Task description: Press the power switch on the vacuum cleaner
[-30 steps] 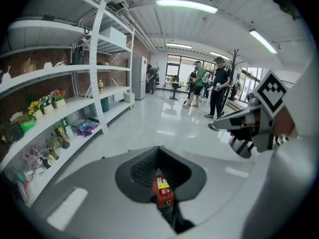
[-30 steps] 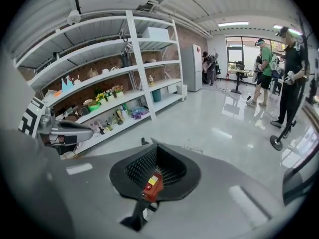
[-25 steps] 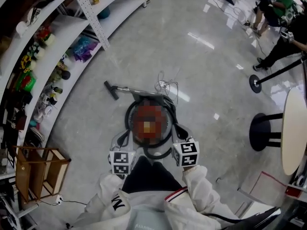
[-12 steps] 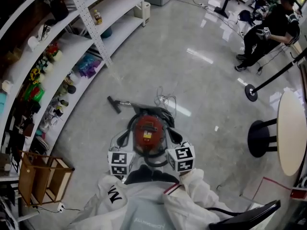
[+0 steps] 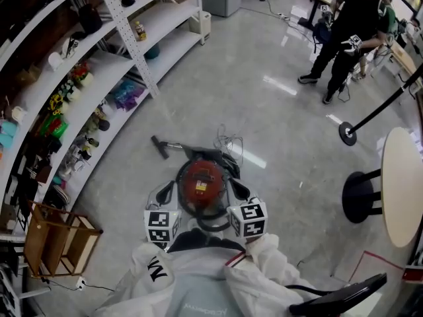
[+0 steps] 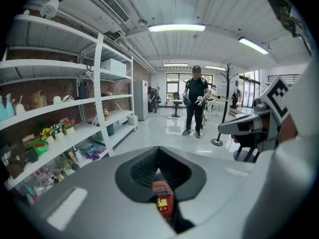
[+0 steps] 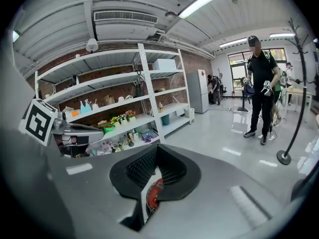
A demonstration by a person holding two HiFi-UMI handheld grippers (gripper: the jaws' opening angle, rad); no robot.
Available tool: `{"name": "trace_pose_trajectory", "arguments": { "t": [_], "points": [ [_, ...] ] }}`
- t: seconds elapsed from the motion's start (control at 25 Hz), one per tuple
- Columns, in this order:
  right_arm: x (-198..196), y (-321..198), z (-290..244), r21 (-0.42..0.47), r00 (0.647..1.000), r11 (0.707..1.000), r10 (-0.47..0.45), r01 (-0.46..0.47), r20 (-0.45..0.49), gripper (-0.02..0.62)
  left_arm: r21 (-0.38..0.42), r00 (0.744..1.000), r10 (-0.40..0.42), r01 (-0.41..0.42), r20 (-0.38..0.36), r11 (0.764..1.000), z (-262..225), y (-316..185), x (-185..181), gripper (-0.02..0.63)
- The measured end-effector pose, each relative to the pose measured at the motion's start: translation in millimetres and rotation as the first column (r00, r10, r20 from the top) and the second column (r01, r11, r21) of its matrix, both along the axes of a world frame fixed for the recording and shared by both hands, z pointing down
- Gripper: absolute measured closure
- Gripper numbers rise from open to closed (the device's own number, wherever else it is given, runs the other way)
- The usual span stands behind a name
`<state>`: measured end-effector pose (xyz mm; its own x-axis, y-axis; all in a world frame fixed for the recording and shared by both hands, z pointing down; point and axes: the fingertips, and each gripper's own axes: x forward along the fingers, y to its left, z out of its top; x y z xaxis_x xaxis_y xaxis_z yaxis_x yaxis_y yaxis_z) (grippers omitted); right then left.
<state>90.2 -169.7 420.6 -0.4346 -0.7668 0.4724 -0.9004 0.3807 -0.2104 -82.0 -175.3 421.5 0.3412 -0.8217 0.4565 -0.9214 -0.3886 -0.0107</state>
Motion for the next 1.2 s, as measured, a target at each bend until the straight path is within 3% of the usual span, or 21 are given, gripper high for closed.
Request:
{"name": "trace_pose_trajectory", "arguments": {
  "t": [0.48,0.84,1.2],
  "points": [
    [-11.0,-0.1,-19.6,0.034,1.0,0.999,0.004,-0.005,0.006,0.595,0.019,1.0,-0.019,0.019,-0.02,1.0,-12.4,3.5,-13.4,0.606],
    [-26.2,18.5,-45.0,0.071,0.999,0.997,0.03,-0.028,-0.023,0.595,0.034,0.998,0.044,-0.042,-0.046,0.999,-19.7,29.5,-14.8,0.606],
    [-54.3,60.8,-49.4,0.083,0.998,0.996,0.048,-0.044,-0.039,0.595,0.051,0.996,0.072,-0.068,-0.061,0.996,-22.5,67.1,-39.8,0.606]
  ]
}}
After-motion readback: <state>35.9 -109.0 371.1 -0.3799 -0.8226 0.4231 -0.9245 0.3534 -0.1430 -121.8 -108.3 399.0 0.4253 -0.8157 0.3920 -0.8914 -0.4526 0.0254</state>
